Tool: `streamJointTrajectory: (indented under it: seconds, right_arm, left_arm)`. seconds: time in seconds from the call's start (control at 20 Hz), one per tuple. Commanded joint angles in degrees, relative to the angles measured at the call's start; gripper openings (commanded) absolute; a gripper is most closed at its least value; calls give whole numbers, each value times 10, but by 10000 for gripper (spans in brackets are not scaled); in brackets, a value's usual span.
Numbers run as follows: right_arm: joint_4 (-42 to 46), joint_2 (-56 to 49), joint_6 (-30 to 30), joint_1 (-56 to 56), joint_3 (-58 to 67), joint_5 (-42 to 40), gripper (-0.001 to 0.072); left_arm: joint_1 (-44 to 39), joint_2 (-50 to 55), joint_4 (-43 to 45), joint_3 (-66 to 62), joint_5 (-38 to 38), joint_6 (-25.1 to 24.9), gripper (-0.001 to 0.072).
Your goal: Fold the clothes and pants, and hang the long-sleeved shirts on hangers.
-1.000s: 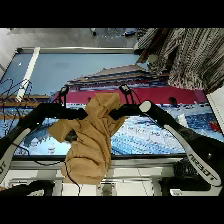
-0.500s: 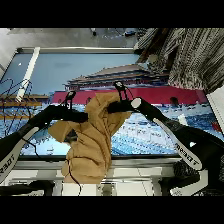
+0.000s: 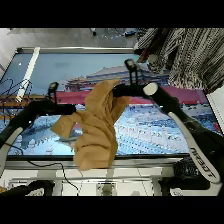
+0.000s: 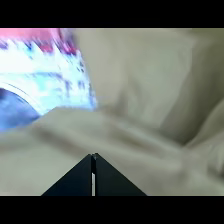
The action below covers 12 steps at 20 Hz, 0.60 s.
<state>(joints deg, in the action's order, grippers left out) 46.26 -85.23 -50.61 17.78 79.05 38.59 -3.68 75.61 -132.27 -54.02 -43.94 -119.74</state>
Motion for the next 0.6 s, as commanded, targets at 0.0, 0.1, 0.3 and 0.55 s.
streamJointTrajectory:
  seconds: [0.0, 0.1, 0.3, 0.55]
  right_arm:
    - [32, 69, -3, -21, 18, 55, 35]
    - [35, 76, -3, -20, 18, 75, 35]
    - [35, 67, -3, -19, 16, 100, 35]
    - [36, 66, -3, -19, 16, 101, 35]
  left_arm:
    - [27, -47, 0, 0, -94, -19, 182]
    - [8, -42, -7, 10, -123, -19, 555]
    - [-56, -9, -82, 19, -38, -26, 562]
    - [-127, 64, -148, 17, 97, 26, 656]
